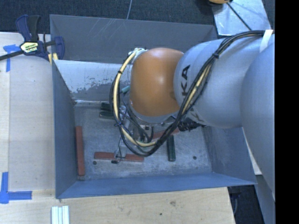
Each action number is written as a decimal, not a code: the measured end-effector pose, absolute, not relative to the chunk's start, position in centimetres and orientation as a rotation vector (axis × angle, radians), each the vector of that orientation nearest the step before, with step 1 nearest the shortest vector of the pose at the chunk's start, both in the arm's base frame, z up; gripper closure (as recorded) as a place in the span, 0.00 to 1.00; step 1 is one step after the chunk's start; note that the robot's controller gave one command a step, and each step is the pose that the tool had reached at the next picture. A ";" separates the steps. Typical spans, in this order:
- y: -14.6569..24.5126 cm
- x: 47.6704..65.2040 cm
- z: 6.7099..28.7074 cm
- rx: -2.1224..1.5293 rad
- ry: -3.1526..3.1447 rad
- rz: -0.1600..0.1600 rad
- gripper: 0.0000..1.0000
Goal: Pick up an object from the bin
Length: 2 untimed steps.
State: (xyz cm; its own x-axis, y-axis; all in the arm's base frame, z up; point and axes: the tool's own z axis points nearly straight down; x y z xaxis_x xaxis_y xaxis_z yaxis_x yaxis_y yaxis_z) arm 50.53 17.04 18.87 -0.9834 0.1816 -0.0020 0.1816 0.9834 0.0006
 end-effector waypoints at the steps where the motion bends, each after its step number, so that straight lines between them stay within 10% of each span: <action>1: 17.0 50.5 18.9 0.286 3.127 0.001 0.00; 2: 16.6 50.9 14.1 0.278 3.120 0.005 0.00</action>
Offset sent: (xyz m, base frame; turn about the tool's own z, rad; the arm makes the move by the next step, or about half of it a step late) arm 0.0041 -0.0123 -0.1187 -0.0119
